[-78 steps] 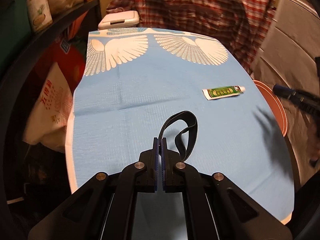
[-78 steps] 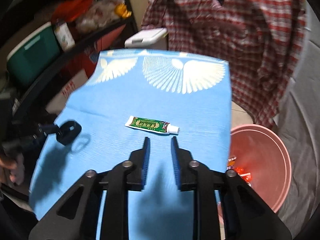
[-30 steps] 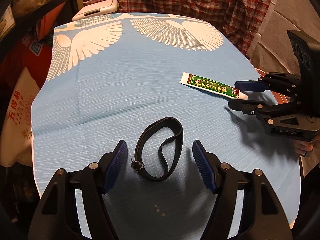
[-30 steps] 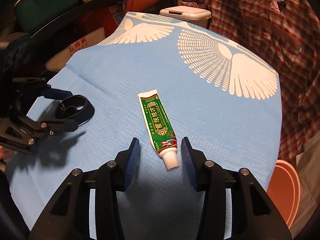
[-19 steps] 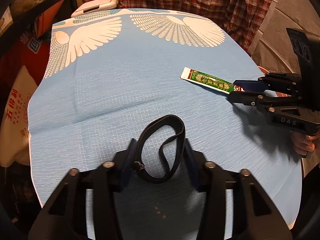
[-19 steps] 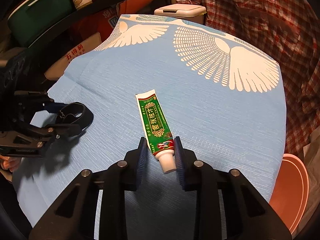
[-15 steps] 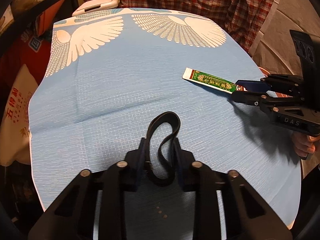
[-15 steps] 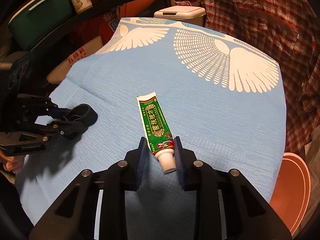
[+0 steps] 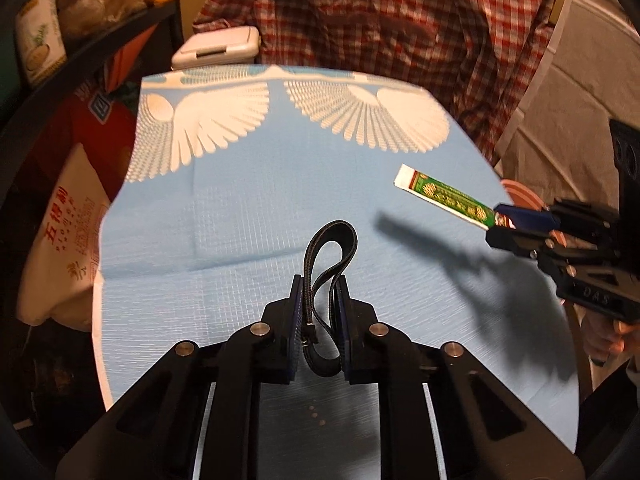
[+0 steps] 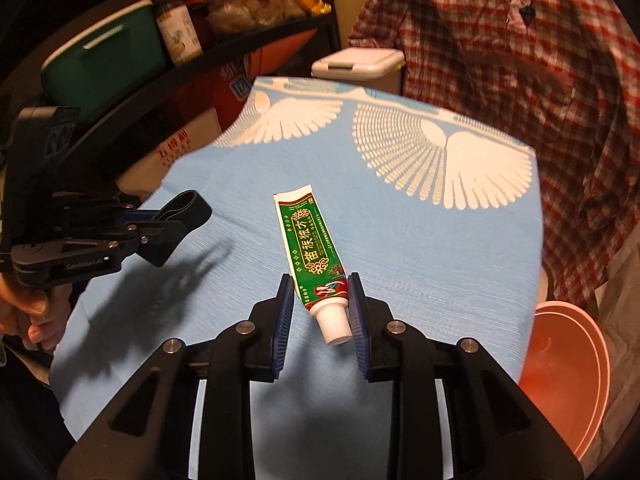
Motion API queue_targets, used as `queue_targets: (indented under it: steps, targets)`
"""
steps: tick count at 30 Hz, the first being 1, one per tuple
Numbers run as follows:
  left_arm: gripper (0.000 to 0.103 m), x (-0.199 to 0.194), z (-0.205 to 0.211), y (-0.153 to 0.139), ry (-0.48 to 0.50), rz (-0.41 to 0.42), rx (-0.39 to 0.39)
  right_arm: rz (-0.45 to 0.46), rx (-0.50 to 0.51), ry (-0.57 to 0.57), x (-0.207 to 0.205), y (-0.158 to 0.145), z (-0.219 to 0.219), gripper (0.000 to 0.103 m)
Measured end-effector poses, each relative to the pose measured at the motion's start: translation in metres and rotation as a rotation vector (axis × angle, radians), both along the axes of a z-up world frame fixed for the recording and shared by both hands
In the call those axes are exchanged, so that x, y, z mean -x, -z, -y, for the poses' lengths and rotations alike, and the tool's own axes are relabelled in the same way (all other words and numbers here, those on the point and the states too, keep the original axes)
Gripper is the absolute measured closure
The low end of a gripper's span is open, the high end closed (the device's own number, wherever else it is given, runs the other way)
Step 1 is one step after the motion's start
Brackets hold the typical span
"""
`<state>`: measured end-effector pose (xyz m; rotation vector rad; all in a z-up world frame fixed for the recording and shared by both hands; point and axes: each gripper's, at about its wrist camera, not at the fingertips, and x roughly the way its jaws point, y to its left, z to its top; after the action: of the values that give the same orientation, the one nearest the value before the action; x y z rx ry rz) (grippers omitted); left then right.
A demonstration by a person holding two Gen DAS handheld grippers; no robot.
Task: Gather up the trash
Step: 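Carry the strap and toothpaste tube over the pink bucket and open both tools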
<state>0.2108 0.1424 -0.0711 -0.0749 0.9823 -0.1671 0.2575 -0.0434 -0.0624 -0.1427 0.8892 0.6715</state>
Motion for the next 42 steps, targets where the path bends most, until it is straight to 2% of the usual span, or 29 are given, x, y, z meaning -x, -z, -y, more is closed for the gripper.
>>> queue_targets:
  steps: [9,22,32,42]
  targets:
    - [0.088,0.017,0.016,-0.04,-0.034,0.111,0.023,0.067,-0.069,0.103,0.024,-0.044,0.039,0.075]
    - [0.088,0.031,0.08,-0.085,0.004,0.223,0.043,0.15,-0.151,0.349,0.049,-0.091,0.138,0.075]
    - [0.088,0.03,0.139,-0.101,0.061,0.265,0.056,0.181,-0.18,0.494,0.057,-0.105,0.208,0.075]
    - [0.088,0.023,0.182,-0.102,0.09,0.275,0.059,0.156,-0.15,0.579,0.053,-0.101,0.238,0.075]
